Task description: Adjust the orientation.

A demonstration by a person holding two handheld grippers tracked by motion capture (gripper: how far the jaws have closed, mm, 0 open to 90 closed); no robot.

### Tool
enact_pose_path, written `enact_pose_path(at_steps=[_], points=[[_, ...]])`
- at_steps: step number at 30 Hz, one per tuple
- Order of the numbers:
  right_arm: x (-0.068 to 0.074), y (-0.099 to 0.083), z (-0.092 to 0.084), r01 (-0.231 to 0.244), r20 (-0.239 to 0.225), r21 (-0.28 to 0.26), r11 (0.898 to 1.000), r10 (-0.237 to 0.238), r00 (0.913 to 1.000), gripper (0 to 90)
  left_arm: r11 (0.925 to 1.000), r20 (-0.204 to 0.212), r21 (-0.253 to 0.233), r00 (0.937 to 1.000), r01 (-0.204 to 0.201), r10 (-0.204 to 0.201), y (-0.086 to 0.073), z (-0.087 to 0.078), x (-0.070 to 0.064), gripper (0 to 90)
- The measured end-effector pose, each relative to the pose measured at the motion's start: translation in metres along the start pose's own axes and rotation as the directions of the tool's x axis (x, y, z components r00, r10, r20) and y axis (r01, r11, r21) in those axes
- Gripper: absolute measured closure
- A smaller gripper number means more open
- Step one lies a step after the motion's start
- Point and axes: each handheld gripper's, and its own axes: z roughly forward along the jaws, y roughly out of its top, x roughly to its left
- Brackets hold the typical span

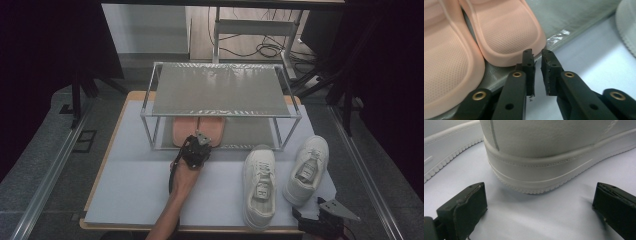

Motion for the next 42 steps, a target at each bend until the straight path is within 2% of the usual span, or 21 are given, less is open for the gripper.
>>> enact_pose_path(at_steps=[10,16,21,25,28,34,42], points=[[0.0,0.0,0.0,0.0,0.0,0.0,1.0,0.0,1.0,0.0,0.9997,0.021,-0.011,0.9995,-0.023,0.023,-0.002,-0.025,-0.004,57.3],[0.0,0.0,0.0,0.0,0.001,0.001,1.0,0.0,1.0,0.0,0.9994,0.046,-0.03,0.9988,-0.015,0.017,-0.005,-0.043,-0.002,49.1],[0.0,0.0,0.0,0.0,0.001,0.001,1.0,0.0,1.0,0.0,0.9993,0.031,-0.035,0.9994,-0.014,0.016,-0.007,-0.054,-0.002,39.7],[0.0,0.0,0.0,0.0,0.001,0.001,1.0,0.0,1.0,0.0,0.9993,0.037,-0.035,0.9992,-0.009,0.011,-0.009,-0.059,-0.001,34.3],[0.0,0.0,0.0,0.0,0.001,0.001,1.0,0.0,1.0,0.0,0.9996,0.049,-0.029,0.9988,-0.004,0.005,-0.013,-0.063,0.0,31.5],[0.0,0.0,0.0,0.0,0.001,0.002,1.0,0.0,1.0,0.0,0.9991,0.073,-0.028,0.9969,0.033,-0.031,-0.028,-0.071,0.005,26.5],[0.0,0.0,0.0,-0.001,0.002,0.0,1.0,0.001,1.0,0.0,0.9987,0.078,-0.032,0.9962,0.04,-0.038,-0.041,-0.082,0.006,18.2]])
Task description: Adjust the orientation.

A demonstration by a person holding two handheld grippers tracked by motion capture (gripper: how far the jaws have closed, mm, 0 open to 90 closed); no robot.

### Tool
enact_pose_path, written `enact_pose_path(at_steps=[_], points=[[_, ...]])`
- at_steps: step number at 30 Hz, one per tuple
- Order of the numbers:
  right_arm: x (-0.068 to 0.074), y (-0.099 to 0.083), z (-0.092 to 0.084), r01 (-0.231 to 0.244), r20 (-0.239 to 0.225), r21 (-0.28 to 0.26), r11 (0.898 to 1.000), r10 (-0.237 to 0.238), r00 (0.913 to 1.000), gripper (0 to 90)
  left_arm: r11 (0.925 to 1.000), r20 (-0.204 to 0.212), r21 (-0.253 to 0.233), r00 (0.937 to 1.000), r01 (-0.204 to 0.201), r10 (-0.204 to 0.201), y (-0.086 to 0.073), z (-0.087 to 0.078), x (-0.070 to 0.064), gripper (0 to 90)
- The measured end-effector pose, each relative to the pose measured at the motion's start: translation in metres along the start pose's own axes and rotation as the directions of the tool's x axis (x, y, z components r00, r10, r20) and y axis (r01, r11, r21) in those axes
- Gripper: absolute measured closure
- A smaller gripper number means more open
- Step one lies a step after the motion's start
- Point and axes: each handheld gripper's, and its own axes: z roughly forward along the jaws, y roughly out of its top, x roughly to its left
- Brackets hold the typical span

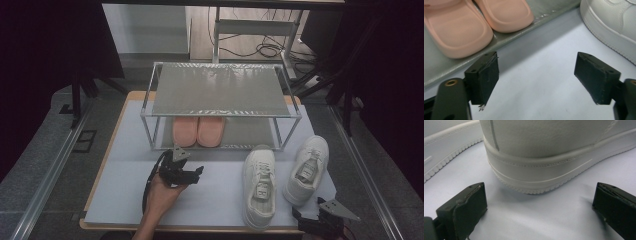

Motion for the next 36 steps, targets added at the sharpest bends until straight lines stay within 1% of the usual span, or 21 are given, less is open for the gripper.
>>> enact_pose_path(at_steps=[3,5,7,9,10,12,13,14,15,17,19,20,22,24,26,27,28,29,32,33,36], points=[[0.0,0.0,0.0,0.0,0.001,0.0,1.0,0.0,1.0,0.0,1.0,0.001,0.0,1.0,-0.001,0.001,-0.005,-0.006,0.0,15.1],[0.0,0.0,0.0,0.0,0.0,0.0,1.0,0.0,1.0,0.0,1.0,0.002,-0.005,1.0,0.002,-0.002,-0.009,-0.011,0.001,14.3],[0.0,0.0,0.0,0.0,0.0,0.0,1.0,0.0,1.0,0.0,0.9998,0.01,-0.007,0.9998,0.016,-0.016,-0.016,-0.018,0.002,13.7],[0.0,0.0,0.0,0.0,0.001,0.0,1.0,0.0,1.0,0.0,0.9998,0.011,-0.006,0.9998,0.016,-0.016,-0.018,-0.02,0.003,13.6],[0.0,0.0,0.0,0.0,0.001,0.0,1.0,0.0,1.0,0.0,0.9997,0.009,-0.004,0.9997,0.024,-0.023,-0.023,-0.024,0.004,13.4],[0.0,0.0,0.0,0.0,0.001,0.0,1.0,0.0,1.0,0.0,0.9998,0.009,0.005,0.9997,0.021,-0.021,-0.029,-0.027,0.004,12.5],[0.0,0.0,0.0,0.0,0.001,0.0,1.0,0.0,1.0,0.0,0.9998,0.009,0.005,0.9997,0.021,-0.021,-0.029,-0.027,0.004,12.4],[0.0,0.0,0.0,0.0,0.001,0.0,1.0,0.0,1.0,0.0,0.9998,0.004,0.01,0.9998,0.017,-0.017,-0.035,-0.031,0.005,12.3],[0.0,0.0,0.0,0.0,0.001,0.0,1.0,0.0,1.0,0.0,0.9998,0.004,0.01,0.9998,0.017,-0.017,-0.035,-0.031,0.005,12.3],[0.0,0.0,0.0,0.0,0.001,0.001,1.0,0.0,1.0,0.0,0.9998,-0.002,0.009,0.9998,0.02,-0.02,-0.045,-0.035,0.007,12.1],[0.0,0.0,0.0,0.0,0.001,0.002,1.0,0.0,1.0,0.0,0.9998,-0.003,0.008,0.9998,0.019,-0.019,-0.048,-0.036,0.007,12.1],[0.0,0.0,0.0,0.0,0.001,0.002,1.0,0.0,1.0,0.0,0.9997,-0.013,0.015,0.9998,0.017,-0.017,-0.055,-0.037,0.008,12.1],[0.0,0.0,0.0,0.0,0.001,0.003,1.0,0.0,1.0,0.0,0.9996,-0.021,0.027,0.9997,0.011,-0.01,-0.062,-0.038,0.008,12.0],[0.0,0.0,0.0,0.0,0.001,0.003,1.0,0.0,1.0,0.0,0.9994,-0.024,0.032,0.9997,0.012,-0.011,-0.065,-0.038,0.009,12.0],[0.0,0.0,0.0,0.0,0.001,0.003,1.0,0.0,1.0,0.0,0.9987,-0.025,0.048,0.9995,0.018,-0.017,-0.076,-0.037,0.012,12.1],[0.0,0.0,0.0,0.0,0.001,0.003,1.0,0.0,1.0,0.0,0.9987,-0.025,0.048,0.9995,0.018,-0.017,-0.076,-0.037,0.012,12.1],[0.0,0.0,0.0,0.0,0.001,0.003,1.0,0.0,1.0,0.0,0.9982,-0.025,0.051,0.9992,0.032,-0.031,-0.084,-0.037,0.015,12.1],[0.0,0.0,0.0,0.0,0.001,0.003,1.0,0.0,1.0,0.0,0.9982,-0.025,0.051,0.9992,0.032,-0.031,-0.084,-0.037,0.015,12.1],[0.0,0.0,0.0,0.0,0.002,0.003,1.0,0.0,1.0,0.0,0.9964,-0.037,0.067,0.9981,0.051,-0.048,-0.097,-0.036,0.022,12.1],[0.0,0.0,0.0,0.0,0.002,0.003,1.0,0.0,1.0,0.0,0.9958,-0.04,0.074,0.9979,0.055,-0.052,-0.099,-0.036,0.023,12.1],[0.0,0.0,0.0,0.0,0.001,0.003,1.0,0.0,1.0,0.0,0.9958,-0.044,0.068,0.9973,0.062,-0.059,-0.1,-0.037,0.024,12.3]])
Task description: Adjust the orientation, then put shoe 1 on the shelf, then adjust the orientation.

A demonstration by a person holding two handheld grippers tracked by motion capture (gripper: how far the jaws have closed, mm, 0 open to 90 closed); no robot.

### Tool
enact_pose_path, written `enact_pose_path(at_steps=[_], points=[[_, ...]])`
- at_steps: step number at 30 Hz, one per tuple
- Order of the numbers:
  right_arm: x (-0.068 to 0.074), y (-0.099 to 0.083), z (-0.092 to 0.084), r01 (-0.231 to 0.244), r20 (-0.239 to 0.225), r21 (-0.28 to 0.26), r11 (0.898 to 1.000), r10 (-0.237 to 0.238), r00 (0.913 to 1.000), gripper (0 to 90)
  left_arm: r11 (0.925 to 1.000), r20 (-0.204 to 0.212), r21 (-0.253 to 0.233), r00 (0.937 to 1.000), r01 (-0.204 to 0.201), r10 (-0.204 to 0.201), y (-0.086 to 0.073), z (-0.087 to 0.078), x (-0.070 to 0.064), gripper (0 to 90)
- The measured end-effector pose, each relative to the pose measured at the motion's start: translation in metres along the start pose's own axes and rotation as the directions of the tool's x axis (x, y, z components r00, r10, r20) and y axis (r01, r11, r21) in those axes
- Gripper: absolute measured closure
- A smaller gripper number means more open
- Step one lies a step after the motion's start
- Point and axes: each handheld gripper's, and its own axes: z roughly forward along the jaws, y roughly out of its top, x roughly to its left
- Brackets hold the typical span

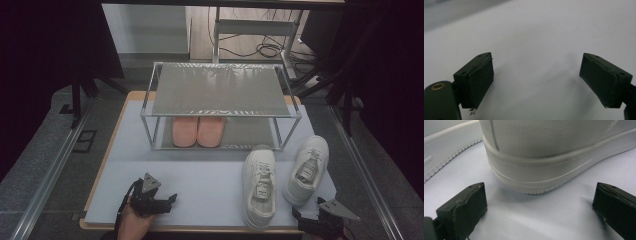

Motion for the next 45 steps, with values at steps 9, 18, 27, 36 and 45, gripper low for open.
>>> enact_pose_path(at_steps=[9,18,27,36,45], points=[[0.0,0.001,0.0,0.0,-0.003,0.007,1.0,0.0,1.0,0.0,0.9998,-0.027,0.018,0.9996,-0.007,0.007,-0.002,0.003,-0.002,13.2],[-0.002,0.004,-0.004,0.02,-0.025,0.043,0.999,-0.019,0.9995,0.8,1.0,-0.031,0.01,0.9995,0.0,0.001,-0.003,0.003,-0.002,13.5],[-0.003,0.005,-0.017,0.034,-0.084,0.058,0.998,-0.029,0.996,11.7,1.0,-0.032,0.004,0.9995,0.004,-0.004,-0.003,0.003,-0.003,13.4],[0.002,0.01,-0.025,0.061,-0.15,0.067,0.996,-0.05,0.9875,13.7,1.0,-0.034,0.006,0.9994,0.001,-0.001,-0.004,0.003,-0.003,13.6],[0.008,0.018,-0.034,0.075,-0.208,0.061,0.995,-0.061,0.9763,15.3,1.0,-0.035,0.006,0.9994,0.003,-0.003,-0.004,0.002,-0.003,13.6]])
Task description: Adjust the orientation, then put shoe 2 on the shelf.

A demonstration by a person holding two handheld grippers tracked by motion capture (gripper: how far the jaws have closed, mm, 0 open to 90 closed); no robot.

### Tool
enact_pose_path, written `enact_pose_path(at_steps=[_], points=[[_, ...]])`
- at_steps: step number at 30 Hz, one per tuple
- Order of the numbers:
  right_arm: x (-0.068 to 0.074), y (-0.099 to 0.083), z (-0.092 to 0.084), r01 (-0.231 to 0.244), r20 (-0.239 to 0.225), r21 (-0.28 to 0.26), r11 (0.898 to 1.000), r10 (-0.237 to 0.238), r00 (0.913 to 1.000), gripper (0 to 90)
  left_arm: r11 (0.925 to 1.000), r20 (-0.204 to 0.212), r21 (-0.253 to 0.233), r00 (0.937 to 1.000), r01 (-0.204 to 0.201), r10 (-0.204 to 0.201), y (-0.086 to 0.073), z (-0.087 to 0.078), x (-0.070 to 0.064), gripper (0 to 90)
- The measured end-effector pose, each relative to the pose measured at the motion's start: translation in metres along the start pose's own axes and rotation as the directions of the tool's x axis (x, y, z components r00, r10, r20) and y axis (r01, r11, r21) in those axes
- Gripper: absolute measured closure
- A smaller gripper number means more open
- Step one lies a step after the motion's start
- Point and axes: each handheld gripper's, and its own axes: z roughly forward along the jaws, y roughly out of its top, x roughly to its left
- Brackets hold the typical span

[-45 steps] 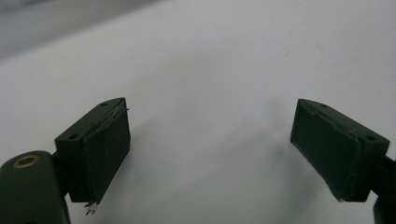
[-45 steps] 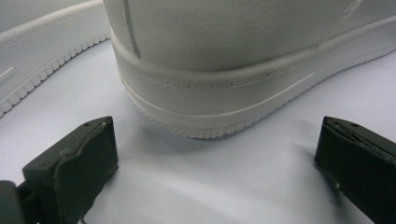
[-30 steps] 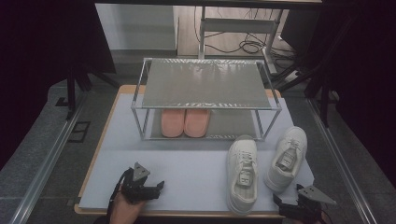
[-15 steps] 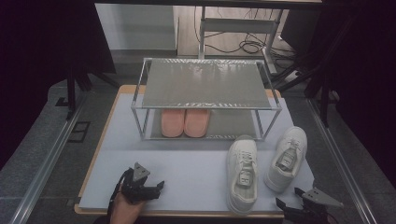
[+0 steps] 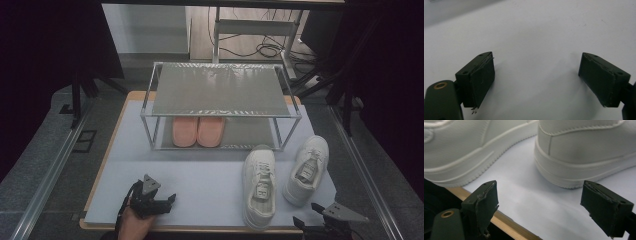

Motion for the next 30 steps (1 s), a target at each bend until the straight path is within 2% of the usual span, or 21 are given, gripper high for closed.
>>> enact_pose_path(at_steps=[4,6,8,13,16,24,27,30], points=[[0.002,0.003,-0.002,0.0,-0.016,0.004,1.0,0.0,0.9999,16.6,1.0,0.0,0.0,1.0,0.0,0.0,0.0,0.0,0.0,13.6],[0.004,0.005,-0.003,-0.006,-0.031,-0.003,1.0,0.006,0.9995,17.6,1.0,-0.001,0.0,1.0,0.001,-0.001,0.0,0.0,0.0,13.6],[0.007,0.01,-0.006,-0.017,-0.065,-0.022,1.0,0.016,0.9977,20.3,1.0,-0.002,-0.001,1.0,0.001,-0.001,0.0,0.0,0.0,13.7],[0.012,0.018,-0.008,-0.009,-0.093,-0.025,1.0,0.007,0.9956,24.0,1.0,-0.001,-0.001,1.0,0.001,-0.001,0.0,0.0,0.0,13.7],[0.016,0.025,-0.008,0.01,-0.119,-0.015,1.0,-0.012,0.9928,28.1,1.0,-0.003,-0.001,1.0,0.001,-0.001,0.0,0.0,0.0,13.7],[0.02,0.039,-0.006,0.005,-0.157,0.032,0.999,0.0,0.9876,36.7,1.0,-0.004,-0.001,1.0,0.001,-0.001,-0.001,0.0,0.0,13.7],[0.022,0.044,-0.005,0.008,-0.157,0.046,0.999,0.0,0.9875,39.6,1.0,-0.005,-0.002,1.0,0.002,-0.002,-0.001,0.0,-0.001,13.7],[0.024,0.053,-0.004,0.016,-0.159,0.076,0.997,-0.004,0.9872,49.3,1.0,-0.005,-0.002,1.0,0.002,-0.002,-0.001,0.0,-0.001,13.8]])
